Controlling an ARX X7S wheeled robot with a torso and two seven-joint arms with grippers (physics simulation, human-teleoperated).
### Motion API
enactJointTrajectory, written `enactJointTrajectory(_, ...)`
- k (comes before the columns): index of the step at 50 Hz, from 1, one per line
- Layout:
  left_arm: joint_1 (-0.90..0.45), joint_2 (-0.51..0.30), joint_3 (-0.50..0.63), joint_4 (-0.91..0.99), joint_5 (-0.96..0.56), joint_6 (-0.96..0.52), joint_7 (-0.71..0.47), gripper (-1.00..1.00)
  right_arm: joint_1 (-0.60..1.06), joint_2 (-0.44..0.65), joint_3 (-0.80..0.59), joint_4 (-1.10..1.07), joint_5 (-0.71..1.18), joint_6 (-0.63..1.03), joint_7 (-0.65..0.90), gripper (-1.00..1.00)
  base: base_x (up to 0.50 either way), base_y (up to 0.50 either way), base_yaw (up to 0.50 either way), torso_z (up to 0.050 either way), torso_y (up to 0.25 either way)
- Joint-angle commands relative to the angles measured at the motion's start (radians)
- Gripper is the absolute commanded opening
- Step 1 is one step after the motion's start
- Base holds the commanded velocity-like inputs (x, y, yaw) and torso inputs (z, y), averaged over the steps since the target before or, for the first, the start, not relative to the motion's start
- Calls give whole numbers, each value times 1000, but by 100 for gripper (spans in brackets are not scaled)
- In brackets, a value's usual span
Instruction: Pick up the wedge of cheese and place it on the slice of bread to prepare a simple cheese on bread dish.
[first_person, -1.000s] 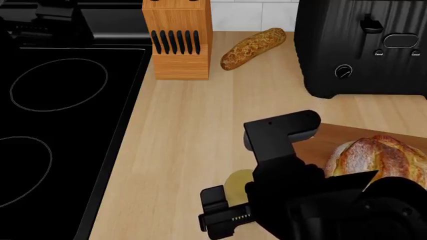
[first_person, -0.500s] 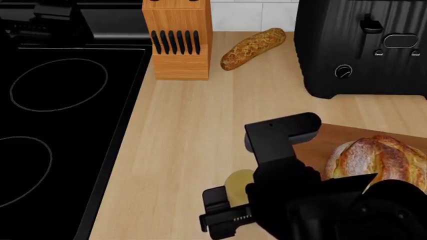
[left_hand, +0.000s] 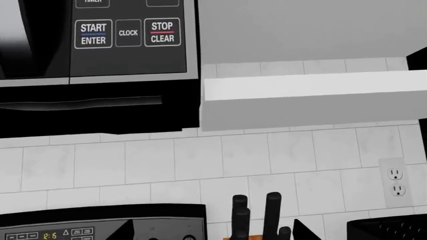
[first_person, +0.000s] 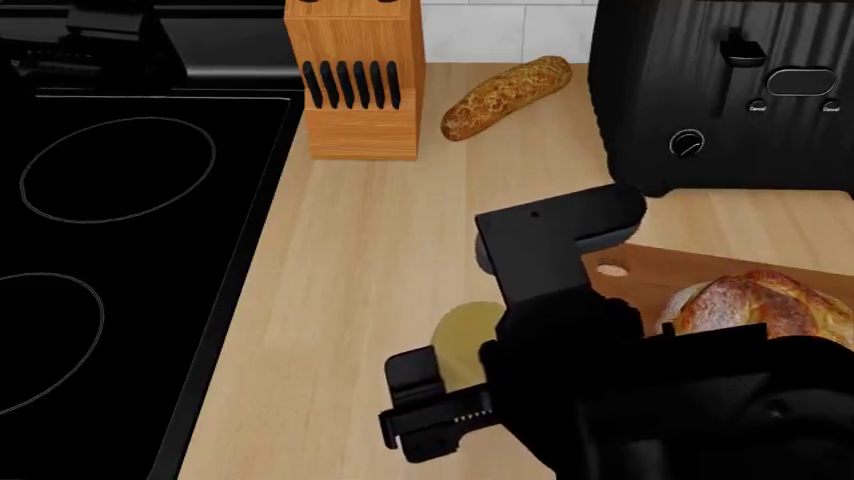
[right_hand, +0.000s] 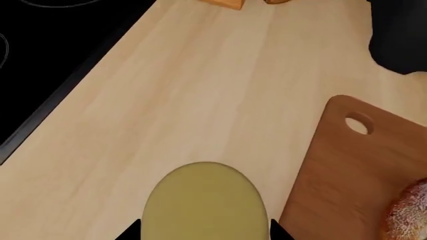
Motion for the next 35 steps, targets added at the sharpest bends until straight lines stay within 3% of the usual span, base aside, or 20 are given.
enactJointTrajectory(1,-1,-2,1,1,-4,0,-4,100,73,28,18,-28,86,23,84,-100,0,0,0,0,0)
enactJointTrajectory(35,-4,-9,13,-4,-5,6,-13,100,206,261,44,-70,350,-10,338,-100,0,0,0,0,0)
